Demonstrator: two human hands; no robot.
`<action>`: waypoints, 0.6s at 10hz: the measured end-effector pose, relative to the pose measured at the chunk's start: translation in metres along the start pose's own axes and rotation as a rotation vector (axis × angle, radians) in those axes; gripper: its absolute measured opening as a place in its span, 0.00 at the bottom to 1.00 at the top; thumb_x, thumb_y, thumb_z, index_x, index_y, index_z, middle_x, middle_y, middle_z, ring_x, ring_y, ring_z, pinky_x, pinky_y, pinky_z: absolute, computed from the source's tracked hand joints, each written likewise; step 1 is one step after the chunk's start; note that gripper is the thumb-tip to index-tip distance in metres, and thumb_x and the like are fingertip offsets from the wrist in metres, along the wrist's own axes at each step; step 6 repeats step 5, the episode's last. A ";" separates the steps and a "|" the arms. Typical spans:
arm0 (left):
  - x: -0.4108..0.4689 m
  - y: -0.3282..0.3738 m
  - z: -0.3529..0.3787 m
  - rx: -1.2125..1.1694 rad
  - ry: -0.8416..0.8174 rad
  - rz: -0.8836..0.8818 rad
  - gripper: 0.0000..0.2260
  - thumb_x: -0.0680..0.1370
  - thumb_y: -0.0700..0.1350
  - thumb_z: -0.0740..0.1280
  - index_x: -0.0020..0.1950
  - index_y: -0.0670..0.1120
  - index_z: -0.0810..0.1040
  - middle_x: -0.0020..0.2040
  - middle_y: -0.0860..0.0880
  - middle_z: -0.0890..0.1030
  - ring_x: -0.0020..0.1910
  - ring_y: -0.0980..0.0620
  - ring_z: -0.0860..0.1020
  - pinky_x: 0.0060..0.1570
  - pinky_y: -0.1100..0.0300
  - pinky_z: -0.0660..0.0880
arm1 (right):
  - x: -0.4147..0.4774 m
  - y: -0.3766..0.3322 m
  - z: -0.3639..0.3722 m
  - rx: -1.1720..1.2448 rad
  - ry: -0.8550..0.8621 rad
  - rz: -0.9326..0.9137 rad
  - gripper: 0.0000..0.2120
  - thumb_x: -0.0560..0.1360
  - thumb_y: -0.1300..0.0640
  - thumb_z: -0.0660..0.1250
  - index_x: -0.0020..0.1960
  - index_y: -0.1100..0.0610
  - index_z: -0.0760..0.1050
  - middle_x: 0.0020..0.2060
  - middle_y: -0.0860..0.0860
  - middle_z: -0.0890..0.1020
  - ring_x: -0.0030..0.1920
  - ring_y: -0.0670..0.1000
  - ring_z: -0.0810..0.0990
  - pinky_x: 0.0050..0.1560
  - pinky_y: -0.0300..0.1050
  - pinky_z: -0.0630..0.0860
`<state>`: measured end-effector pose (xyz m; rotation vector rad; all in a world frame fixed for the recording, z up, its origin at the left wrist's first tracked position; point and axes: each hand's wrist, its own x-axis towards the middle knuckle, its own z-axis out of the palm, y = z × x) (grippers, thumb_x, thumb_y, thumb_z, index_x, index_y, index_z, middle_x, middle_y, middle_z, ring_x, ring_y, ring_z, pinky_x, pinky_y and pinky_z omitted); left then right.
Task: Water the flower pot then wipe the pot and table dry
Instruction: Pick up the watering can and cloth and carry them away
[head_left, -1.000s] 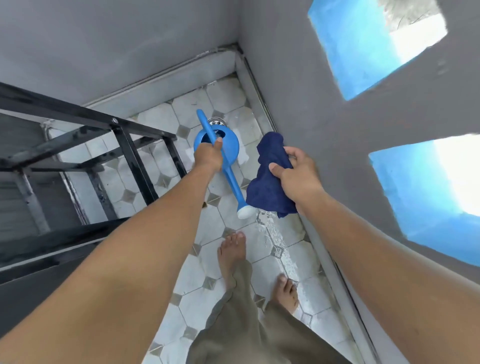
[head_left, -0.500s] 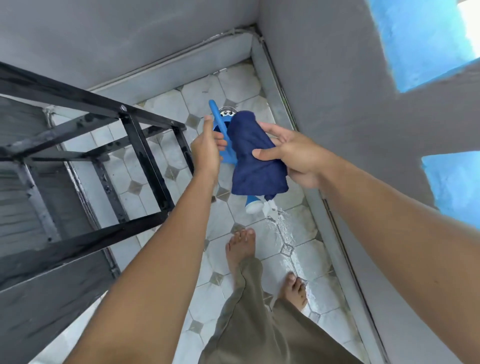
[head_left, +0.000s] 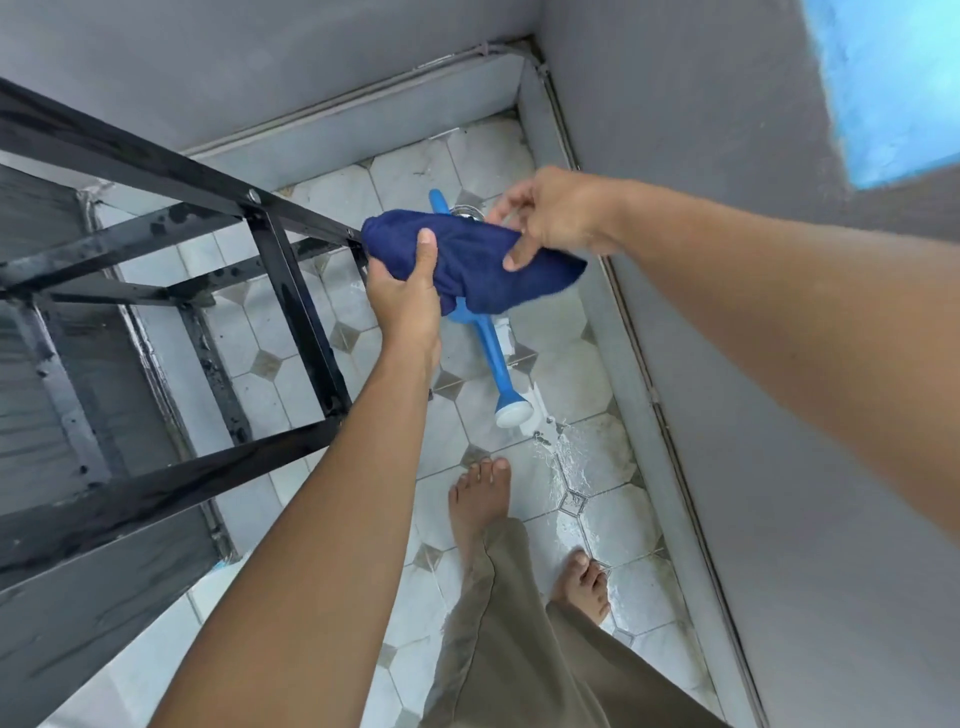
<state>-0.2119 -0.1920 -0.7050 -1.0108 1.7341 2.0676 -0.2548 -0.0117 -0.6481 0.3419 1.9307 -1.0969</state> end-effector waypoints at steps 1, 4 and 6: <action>0.024 -0.009 0.002 -0.008 0.122 -0.005 0.22 0.74 0.51 0.73 0.64 0.43 0.74 0.55 0.49 0.83 0.51 0.52 0.83 0.45 0.58 0.81 | 0.028 -0.009 -0.003 -0.003 0.170 -0.147 0.26 0.70 0.72 0.74 0.66 0.61 0.76 0.58 0.54 0.82 0.55 0.48 0.78 0.54 0.34 0.74; 0.013 -0.039 0.001 0.848 -0.298 0.098 0.29 0.83 0.53 0.56 0.81 0.50 0.49 0.76 0.44 0.66 0.70 0.46 0.70 0.66 0.56 0.68 | 0.023 0.034 0.074 -0.149 0.112 -0.122 0.32 0.80 0.68 0.60 0.80 0.62 0.50 0.75 0.63 0.65 0.73 0.61 0.67 0.65 0.42 0.66; 0.001 -0.028 -0.004 0.929 -0.309 0.108 0.27 0.83 0.52 0.55 0.81 0.50 0.49 0.78 0.45 0.62 0.73 0.47 0.66 0.67 0.58 0.64 | -0.003 0.033 0.082 -0.038 0.121 -0.110 0.29 0.81 0.70 0.57 0.79 0.62 0.52 0.73 0.63 0.68 0.71 0.60 0.69 0.63 0.39 0.66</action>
